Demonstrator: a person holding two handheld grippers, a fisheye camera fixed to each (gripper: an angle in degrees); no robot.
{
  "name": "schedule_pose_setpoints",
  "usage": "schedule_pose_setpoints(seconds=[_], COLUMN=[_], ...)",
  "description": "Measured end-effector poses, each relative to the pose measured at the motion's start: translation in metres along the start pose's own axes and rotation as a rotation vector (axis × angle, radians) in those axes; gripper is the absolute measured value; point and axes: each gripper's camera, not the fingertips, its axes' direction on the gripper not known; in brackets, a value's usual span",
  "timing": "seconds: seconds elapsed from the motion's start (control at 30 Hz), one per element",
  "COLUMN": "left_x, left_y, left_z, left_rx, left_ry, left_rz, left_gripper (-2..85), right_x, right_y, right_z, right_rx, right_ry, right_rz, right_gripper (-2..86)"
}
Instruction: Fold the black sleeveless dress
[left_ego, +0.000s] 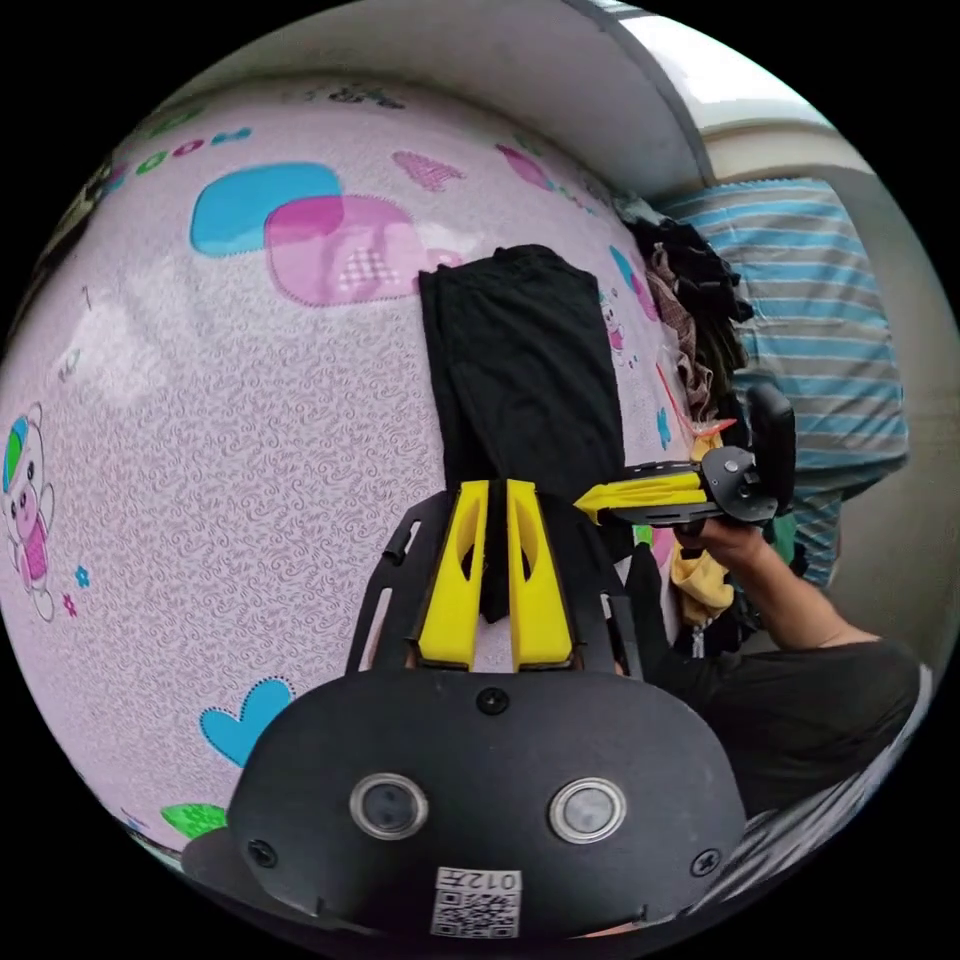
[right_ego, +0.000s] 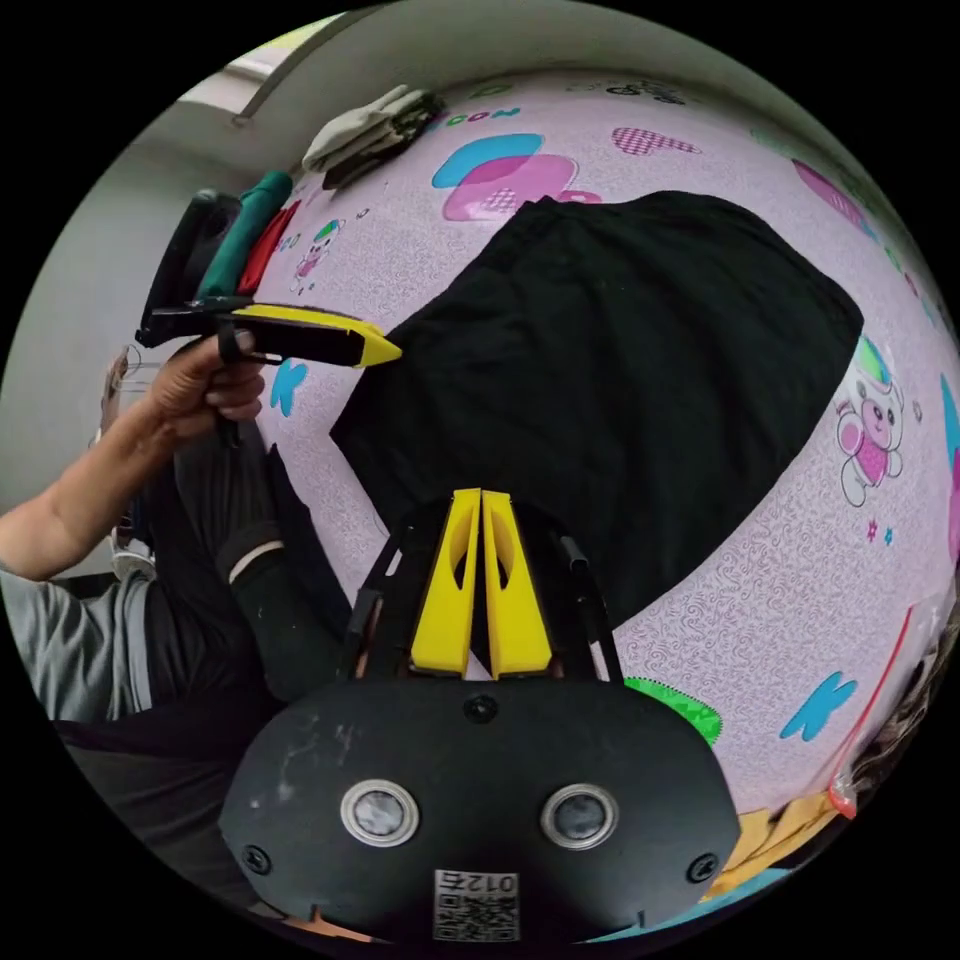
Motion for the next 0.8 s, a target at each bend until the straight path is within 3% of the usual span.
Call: schedule_pose_setpoints(seconds=[0.07,0.23,0.33,0.4,0.57,0.8], left_x=[-0.001,-0.009,-0.001,0.01,0.057,0.087], left_y=[0.001,0.008,0.014,0.022,0.032,0.02], left_z=[0.01,0.02,0.016,0.004,-0.002,0.057], left_rx=[-0.043,-0.039,-0.037,0.022,0.121,-0.015], left_ry=[-0.05,0.046,-0.019,-0.156,-0.121,-0.267], left_rz=[0.005,-0.094,-0.083,-0.09,0.068,0.14], left_gripper=[2.6,2.6,2.2,1.5,0.8,0.1], right_x=[-0.008,-0.025,-0.03,-0.031,-0.042,-0.062], right_y=[0.0,0.006,0.011,0.015,0.025,0.04], right_z=[0.003,0.011,0.015,0.017,0.023,0.035], right_rx=[-0.015,-0.033,-0.029,-0.025,-0.019,-0.042], right_ry=[0.03,0.073,0.072,0.064,0.109,0.249], right_rz=[-0.025,-0.051,-0.048,-0.04,-0.055,-0.126], right_gripper=[-0.9,-0.9,-0.9,-0.9,-0.9,-0.9])
